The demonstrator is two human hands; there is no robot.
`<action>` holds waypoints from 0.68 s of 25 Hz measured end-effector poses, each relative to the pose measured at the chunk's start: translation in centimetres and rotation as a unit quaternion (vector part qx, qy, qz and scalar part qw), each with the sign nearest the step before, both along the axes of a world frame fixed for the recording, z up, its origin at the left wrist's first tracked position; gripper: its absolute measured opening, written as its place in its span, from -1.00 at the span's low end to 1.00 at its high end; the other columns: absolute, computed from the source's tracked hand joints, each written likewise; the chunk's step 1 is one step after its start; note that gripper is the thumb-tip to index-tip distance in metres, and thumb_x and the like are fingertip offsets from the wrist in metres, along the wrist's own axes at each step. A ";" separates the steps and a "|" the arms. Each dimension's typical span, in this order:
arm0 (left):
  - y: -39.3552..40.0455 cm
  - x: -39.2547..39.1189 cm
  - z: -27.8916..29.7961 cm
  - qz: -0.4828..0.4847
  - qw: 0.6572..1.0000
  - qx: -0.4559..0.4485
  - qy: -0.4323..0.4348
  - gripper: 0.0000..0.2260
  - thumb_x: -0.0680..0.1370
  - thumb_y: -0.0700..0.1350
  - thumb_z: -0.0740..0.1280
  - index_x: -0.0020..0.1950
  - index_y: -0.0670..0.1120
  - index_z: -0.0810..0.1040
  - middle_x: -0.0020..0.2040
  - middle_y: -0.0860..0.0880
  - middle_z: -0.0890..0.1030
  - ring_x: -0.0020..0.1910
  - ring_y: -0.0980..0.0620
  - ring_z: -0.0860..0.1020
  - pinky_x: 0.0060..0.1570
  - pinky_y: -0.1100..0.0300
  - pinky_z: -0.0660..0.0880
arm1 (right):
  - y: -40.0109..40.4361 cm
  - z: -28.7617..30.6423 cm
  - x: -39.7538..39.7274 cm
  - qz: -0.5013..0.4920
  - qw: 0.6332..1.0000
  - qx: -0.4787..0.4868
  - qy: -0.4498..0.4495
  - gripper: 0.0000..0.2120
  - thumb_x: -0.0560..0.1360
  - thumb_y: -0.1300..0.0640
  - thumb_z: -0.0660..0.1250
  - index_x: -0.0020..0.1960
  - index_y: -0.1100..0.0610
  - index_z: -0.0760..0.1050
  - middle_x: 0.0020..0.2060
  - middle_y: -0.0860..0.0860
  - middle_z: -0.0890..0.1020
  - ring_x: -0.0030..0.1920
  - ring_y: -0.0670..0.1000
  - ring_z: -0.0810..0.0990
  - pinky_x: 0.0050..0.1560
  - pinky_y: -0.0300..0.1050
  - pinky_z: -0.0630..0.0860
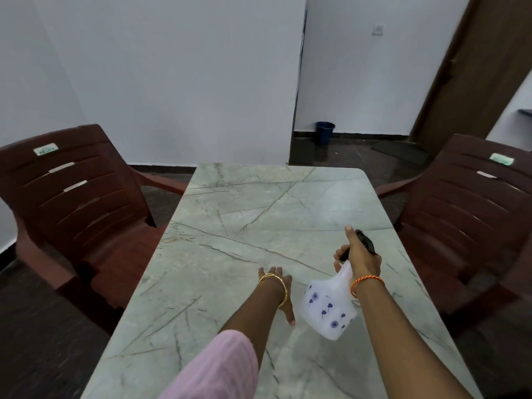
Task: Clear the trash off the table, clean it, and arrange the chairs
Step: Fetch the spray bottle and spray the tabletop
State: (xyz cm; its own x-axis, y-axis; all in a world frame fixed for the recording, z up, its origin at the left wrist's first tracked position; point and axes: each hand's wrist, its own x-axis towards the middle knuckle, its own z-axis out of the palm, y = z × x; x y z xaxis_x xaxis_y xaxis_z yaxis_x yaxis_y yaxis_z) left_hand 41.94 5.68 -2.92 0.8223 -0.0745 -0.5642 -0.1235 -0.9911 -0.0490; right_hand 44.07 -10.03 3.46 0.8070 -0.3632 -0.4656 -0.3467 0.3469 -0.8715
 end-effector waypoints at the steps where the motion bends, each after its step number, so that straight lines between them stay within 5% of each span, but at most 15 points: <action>1: -0.6 -0.5 -0.3 0.012 1.000 -0.004 0.003 0.09 0.24 0.26 0.50 0.55 -0.10 -0.04 0.57 -0.19 -0.09 0.56 -0.15 -0.10 0.47 -0.27 -0.15 | -1.2 0.2 -0.2 -0.005 1.000 -0.004 -0.012 -0.61 0.29 -0.16 0.48 -0.32 0.14 0.45 -0.60 -0.02 0.52 -0.45 -0.01 0.53 -0.37 -0.17 0.51; 6: -2.3 -2.6 -1.1 0.018 1.000 -0.007 0.009 0.15 0.24 0.27 0.50 0.55 -0.11 -0.14 0.57 -0.17 -0.19 0.56 -0.15 -0.13 0.46 -0.27 -0.18 | -6.3 0.6 -1.4 -0.099 0.995 -0.024 0.017 -0.62 0.33 -0.11 0.47 -0.35 0.17 0.44 -0.52 0.04 0.51 -0.51 0.00 0.48 -0.46 -0.20 0.46; 10: -3.4 -4.4 -0.3 0.002 1.000 -0.003 0.007 0.04 0.31 0.21 0.49 0.55 -0.13 -0.04 0.57 -0.19 -0.11 0.55 -0.17 -0.03 0.46 -0.28 -0.19 | -7.7 0.1 -3.6 -0.112 0.992 -0.045 0.026 -0.65 0.33 -0.03 0.47 -0.39 0.18 0.42 -0.56 0.05 0.48 -0.51 0.01 0.45 -0.48 -0.21 0.43; 17: -0.6 -13.1 0.2 0.058 0.998 -0.004 0.004 -0.05 0.28 0.21 0.50 0.50 -0.08 0.09 0.54 -0.16 0.05 0.50 -0.19 0.13 0.44 -0.31 -0.04 | -1.4 0.2 -10.0 0.148 0.988 -0.032 0.036 -0.81 0.34 0.09 0.43 -0.38 0.12 0.48 -0.47 0.03 0.54 -0.38 0.03 0.53 -0.34 -0.19 0.47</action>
State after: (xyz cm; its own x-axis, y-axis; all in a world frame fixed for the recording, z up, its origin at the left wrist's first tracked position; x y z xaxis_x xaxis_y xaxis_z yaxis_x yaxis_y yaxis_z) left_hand 28.83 5.05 -2.74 0.8208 0.0167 -0.5709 -0.0085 -0.9991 -0.0414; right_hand 34.09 -11.42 3.66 0.8482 -0.1476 -0.5087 -0.4857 0.1661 -0.8582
